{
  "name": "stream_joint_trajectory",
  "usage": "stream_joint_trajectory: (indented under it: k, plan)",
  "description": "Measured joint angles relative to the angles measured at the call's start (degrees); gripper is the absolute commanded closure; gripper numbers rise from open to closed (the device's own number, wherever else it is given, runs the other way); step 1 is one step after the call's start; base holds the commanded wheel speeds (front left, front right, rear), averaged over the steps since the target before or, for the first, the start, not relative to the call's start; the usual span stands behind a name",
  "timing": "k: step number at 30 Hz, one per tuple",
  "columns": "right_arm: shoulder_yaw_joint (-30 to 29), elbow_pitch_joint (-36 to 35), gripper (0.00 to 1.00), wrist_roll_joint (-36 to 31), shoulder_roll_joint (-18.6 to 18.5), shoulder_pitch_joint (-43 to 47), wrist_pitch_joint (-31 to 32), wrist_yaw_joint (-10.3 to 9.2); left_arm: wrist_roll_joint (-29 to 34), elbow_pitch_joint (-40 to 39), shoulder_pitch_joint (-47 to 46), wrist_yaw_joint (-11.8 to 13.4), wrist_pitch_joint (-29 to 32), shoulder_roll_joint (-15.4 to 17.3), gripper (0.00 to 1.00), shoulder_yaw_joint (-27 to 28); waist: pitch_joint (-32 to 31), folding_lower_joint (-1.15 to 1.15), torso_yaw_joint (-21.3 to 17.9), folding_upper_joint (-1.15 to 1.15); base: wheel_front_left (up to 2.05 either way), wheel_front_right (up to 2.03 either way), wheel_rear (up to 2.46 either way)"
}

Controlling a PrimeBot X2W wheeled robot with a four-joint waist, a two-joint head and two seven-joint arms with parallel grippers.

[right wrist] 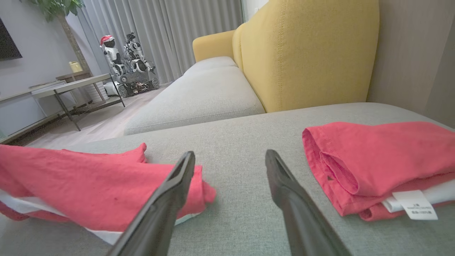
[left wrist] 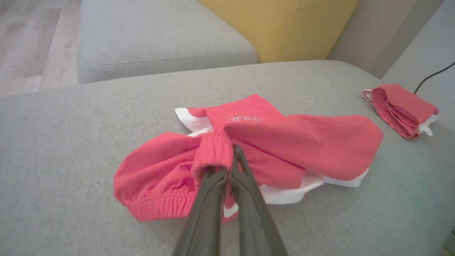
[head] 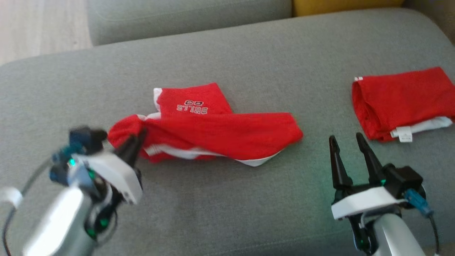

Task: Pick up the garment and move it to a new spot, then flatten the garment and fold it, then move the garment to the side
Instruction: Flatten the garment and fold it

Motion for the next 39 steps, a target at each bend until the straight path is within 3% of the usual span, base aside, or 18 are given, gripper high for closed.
stream_joint_trajectory:
  k: [8,19,20,23,24,25,39]
  plan:
    - [1.71,-0.14,0.00,0.25,-0.02,-2.75,0.00,0.00,0.86,9.48,-9.66,0.43,1.36,1.25,1.00,1.54,3.41,0.00,-2.64,0.00,0.00,0.00,0.00]
    - [2.54,-0.08,0.00,0.23,-0.03,-4.59,0.00,0.00,2.76,24.69,-15.57,-2.26,-1.26,1.24,1.00,0.66,6.63,0.00,-3.69,0.00,0.00,0.00,0.00]
    - [2.54,-0.05,0.00,0.23,-0.03,-4.58,0.00,0.00,2.77,25.86,-15.86,-2.63,-1.66,1.22,0.97,0.49,6.75,0.00,-3.64,0.00,0.00,0.00,0.00]
    - [2.78,0.13,0.00,0.22,-0.03,-4.58,0.00,0.00,3.01,28.82,-16.60,-3.82,-2.78,0.98,0.56,-0.93,6.99,0.00,-3.35,0.00,0.00,0.00,0.00]
    - [2.88,0.20,0.00,0.22,-0.03,-4.58,0.00,0.00,3.00,29.62,-16.66,-4.31,-2.99,0.84,0.09,-1.24,7.04,0.00,-3.23,0.00,0.00,0.00,0.00]
    - [2.93,0.30,0.00,0.22,-0.03,-4.58,0.00,0.00,2.99,30.43,-16.72,-4.61,-3.38,0.66,0.00,-1.38,7.07,0.00,-3.09,0.00,0.00,0.00,0.00]
    - [2.49,1.74,0.00,-0.36,-0.05,-4.46,0.00,0.00,0.38,31.15,-18.37,-5.60,-9.29,-1.94,0.00,-3.88,4.49,0.00,0.71,0.00,0.00,0.00,0.00]
